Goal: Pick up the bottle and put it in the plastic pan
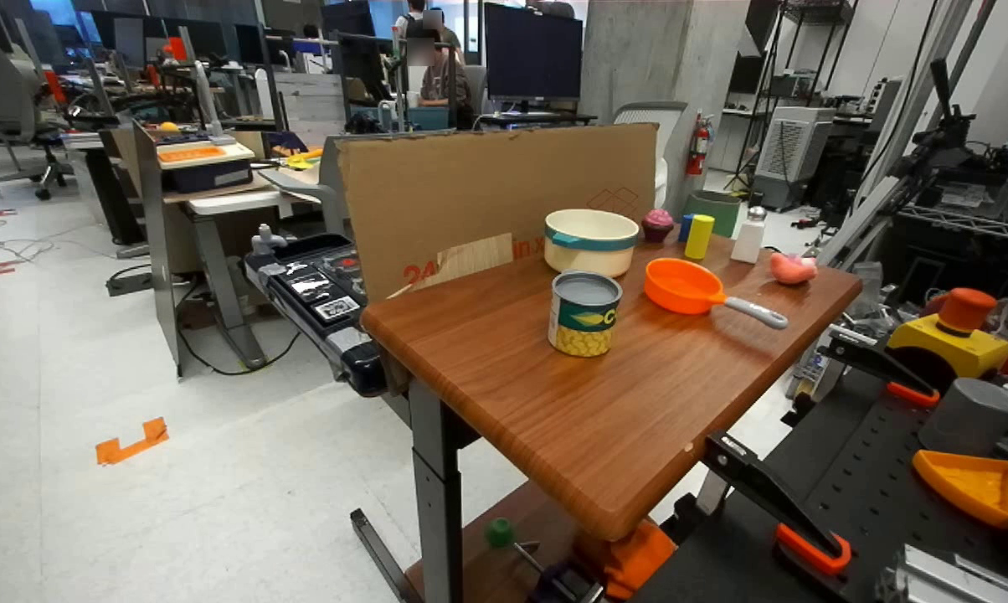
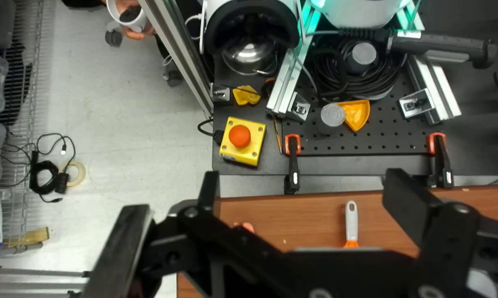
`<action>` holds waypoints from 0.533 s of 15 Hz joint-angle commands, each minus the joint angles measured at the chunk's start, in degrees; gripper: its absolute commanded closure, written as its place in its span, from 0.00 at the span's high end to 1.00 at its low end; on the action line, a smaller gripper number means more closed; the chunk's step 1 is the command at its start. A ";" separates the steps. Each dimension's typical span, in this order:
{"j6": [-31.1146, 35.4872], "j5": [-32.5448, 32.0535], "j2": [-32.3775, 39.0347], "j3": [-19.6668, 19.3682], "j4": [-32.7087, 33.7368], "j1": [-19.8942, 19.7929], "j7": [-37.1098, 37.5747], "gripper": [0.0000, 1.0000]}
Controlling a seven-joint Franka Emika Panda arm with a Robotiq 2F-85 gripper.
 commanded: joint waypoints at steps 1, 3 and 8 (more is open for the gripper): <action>7.23 3.31 0.74 -0.03 0.26 -1.30 1.89 1.00; 13.12 4.56 0.65 -0.07 -0.96 -1.72 3.55 1.00; 22.12 5.16 1.66 -0.18 -3.29 -2.54 5.33 1.00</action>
